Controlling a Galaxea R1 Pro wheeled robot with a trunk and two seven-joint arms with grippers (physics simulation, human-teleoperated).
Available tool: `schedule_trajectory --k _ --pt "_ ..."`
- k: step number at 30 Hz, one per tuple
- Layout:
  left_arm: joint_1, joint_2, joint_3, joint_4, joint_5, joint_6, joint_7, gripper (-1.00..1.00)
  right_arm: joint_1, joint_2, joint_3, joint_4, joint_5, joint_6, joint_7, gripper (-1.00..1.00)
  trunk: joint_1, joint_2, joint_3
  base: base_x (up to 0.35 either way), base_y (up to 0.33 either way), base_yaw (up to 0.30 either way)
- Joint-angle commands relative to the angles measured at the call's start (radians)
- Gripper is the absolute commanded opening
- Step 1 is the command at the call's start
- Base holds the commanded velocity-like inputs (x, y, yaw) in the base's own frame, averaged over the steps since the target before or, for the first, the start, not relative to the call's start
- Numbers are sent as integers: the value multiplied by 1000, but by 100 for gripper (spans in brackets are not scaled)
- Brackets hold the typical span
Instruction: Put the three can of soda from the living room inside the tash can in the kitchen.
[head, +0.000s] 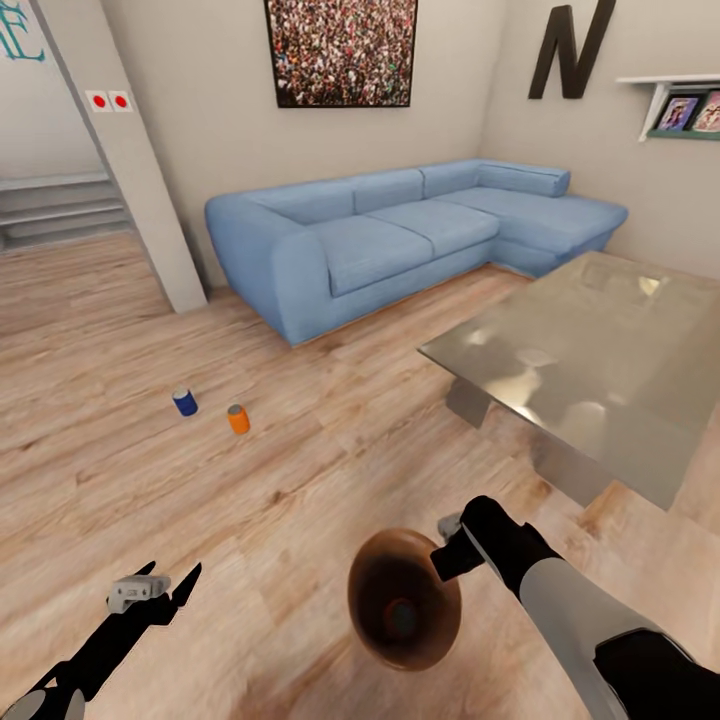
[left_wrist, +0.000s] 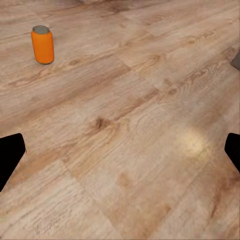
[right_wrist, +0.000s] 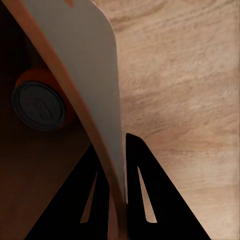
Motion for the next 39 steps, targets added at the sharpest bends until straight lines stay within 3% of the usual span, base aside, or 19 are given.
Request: schedule_trajectory --k 1,39 --pt "0 0 0 0 0 0 0 100 0 0 -2 0 -23 5 6 -100 0 0 0 311 142 18" --pt "0 0 0 0 0 -1 0 100 0 1 -2 -2 -23 5 6 -100 0 0 0 309 169 1"
